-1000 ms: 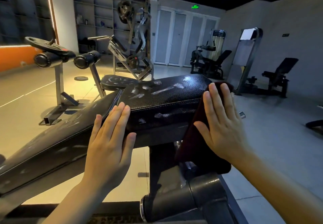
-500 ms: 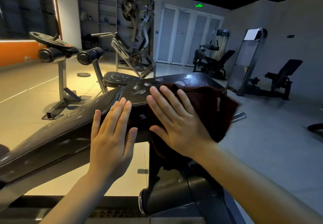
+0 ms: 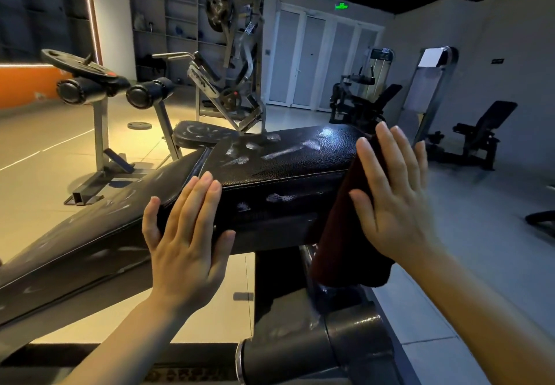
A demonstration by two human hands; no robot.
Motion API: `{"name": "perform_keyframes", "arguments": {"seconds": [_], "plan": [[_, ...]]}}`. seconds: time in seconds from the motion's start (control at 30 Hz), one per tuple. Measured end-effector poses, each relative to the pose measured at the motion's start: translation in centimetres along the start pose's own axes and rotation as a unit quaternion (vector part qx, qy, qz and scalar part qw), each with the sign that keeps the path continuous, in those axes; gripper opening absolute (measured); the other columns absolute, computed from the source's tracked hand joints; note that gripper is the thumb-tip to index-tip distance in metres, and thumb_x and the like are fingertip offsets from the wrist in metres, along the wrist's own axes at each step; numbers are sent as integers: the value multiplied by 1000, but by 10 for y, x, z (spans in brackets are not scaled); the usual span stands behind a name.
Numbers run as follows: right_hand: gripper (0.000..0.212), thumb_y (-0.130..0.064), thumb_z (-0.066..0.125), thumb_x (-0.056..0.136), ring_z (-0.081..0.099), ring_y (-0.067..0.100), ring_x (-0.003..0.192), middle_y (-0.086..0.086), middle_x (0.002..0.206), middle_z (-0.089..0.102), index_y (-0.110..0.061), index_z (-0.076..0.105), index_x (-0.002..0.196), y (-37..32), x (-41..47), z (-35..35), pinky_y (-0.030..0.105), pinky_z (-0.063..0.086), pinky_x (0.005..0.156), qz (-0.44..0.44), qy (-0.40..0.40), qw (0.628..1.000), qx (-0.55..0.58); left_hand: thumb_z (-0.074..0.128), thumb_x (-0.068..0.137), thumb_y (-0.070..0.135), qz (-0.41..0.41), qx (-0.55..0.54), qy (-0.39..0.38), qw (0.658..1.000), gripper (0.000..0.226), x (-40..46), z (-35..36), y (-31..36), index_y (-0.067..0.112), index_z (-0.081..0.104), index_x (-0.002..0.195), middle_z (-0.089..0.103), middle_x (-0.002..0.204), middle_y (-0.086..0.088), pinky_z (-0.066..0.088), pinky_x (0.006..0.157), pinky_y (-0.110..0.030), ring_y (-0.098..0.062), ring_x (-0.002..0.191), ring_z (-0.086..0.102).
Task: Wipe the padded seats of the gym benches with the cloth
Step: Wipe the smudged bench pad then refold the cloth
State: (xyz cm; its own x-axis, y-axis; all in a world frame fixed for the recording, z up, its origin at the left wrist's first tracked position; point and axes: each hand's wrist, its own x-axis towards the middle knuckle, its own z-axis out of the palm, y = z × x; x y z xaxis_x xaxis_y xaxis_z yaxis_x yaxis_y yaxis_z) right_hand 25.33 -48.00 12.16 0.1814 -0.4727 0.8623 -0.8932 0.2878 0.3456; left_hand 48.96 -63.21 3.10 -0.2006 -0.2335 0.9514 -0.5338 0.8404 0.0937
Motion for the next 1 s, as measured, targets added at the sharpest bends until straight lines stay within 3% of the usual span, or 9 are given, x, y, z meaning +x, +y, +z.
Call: {"name": "perform_keyframes", "arguments": {"seconds": [0.23, 0.4, 0.53, 0.67, 0.77, 0.9, 1.0], "plan": [[55, -47, 22, 105, 25, 35, 144, 13, 155, 34, -16, 28, 150, -47, 17, 8, 60, 12, 116, 39, 16, 997, -58, 27, 101, 43, 3, 6, 12, 1000, 55, 1, 3, 1, 13, 32, 146, 35, 151, -6, 7, 117, -42, -14, 146, 25], [54, -47, 27, 103, 26, 28, 144, 11, 155, 37, -17, 27, 149, -105, 35, 20, 58, 8, 117, -40, -10, 999, -36, 25, 103, 41, -10, -27, 5, 1000, 53, 1, -5, 6, 12, 35, 145, 37, 152, -7, 11, 116, -45, -20, 142, 33], [56, -42, 36, 101, 28, 28, 145, 14, 155, 36, -15, 29, 150, -134, 42, 23, 58, 6, 117, -43, -19, 999, 2, 23, 104, 39, -15, -53, -22, 998, 52, 2, -17, 3, 11, 36, 145, 37, 152, -5, 17, 115, -46, -17, 142, 33], [57, -40, 37, 101, 32, 27, 144, 15, 153, 38, -7, 38, 147, -109, 38, 12, 50, 14, 119, -125, -45, 991, 5, 24, 104, 39, 8, -40, -54, 998, 53, 5, -27, -5, 10, 39, 145, 39, 151, -6, 18, 115, -40, -18, 141, 34], [58, -45, 34, 103, 30, 26, 143, 12, 153, 39, -11, 35, 149, -64, 27, 3, 47, 12, 120, -156, -67, 984, -52, 31, 101, 39, 52, -5, -71, 996, 54, 4, -29, -16, 9, 36, 146, 37, 152, -10, 14, 117, -34, -24, 141, 32], [64, -57, 35, 101, 29, 31, 143, 10, 154, 37, -20, 25, 153, -7, 11, -10, 65, 10, 114, -116, -56, 982, -140, 34, 100, 40, 51, 31, -62, 996, 57, 0, -24, -32, 10, 33, 147, 34, 153, -12, 11, 119, -38, -27, 144, 27], [63, -55, 35, 102, 27, 37, 143, 12, 153, 37, -19, 25, 152, -6, 7, -8, 70, 20, 110, -101, -49, 987, -113, 32, 101, 42, 47, 42, -28, 998, 56, -4, -15, -32, 10, 32, 147, 36, 152, -12, 14, 118, -38, -28, 142, 30]]}}
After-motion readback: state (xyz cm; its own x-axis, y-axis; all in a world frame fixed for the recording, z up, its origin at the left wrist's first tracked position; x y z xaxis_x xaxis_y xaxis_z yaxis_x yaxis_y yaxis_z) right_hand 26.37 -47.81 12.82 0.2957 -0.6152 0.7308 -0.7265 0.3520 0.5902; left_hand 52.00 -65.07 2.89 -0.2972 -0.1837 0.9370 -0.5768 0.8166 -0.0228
